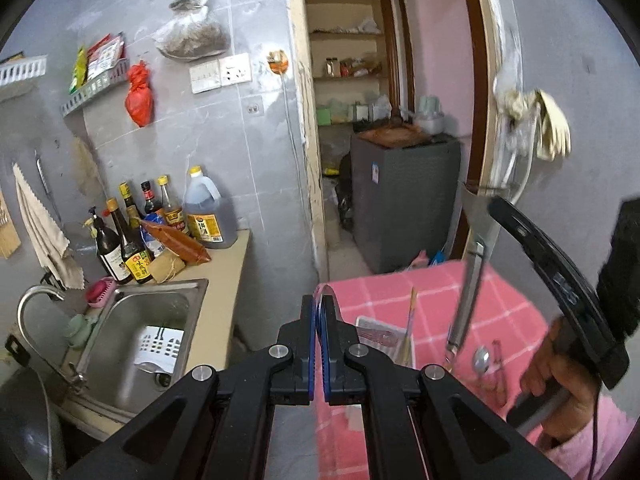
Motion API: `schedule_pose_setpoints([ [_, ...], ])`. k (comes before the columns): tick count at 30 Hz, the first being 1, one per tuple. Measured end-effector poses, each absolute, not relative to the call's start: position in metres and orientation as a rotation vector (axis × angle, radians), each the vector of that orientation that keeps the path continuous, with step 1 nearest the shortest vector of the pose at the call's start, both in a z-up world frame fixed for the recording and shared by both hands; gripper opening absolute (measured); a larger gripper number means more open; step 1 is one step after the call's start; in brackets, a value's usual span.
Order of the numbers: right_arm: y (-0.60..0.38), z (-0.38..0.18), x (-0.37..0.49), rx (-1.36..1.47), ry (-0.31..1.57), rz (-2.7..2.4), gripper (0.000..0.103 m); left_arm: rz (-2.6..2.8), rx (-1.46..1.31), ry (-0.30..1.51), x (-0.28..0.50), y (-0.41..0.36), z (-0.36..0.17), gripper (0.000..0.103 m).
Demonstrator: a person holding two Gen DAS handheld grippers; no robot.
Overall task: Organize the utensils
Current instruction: 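Carry the peeler with the right tool over the white caddy, then lower the peeler into the caddy and open the right tool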
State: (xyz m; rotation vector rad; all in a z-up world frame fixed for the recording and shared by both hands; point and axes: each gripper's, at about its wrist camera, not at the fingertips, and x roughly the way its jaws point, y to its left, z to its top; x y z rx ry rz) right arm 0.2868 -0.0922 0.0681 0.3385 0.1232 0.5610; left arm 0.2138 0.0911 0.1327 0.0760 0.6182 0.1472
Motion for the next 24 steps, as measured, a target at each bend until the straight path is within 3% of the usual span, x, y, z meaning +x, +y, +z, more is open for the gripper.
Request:
schedule_pose_setpoints([
  [24, -0.055, 0.002, 0.331, 0.266, 0.182, 0.696, 0.002, 0.136, 0.063, 0.741, 0.253, 0.075, 0.07, 0.003],
])
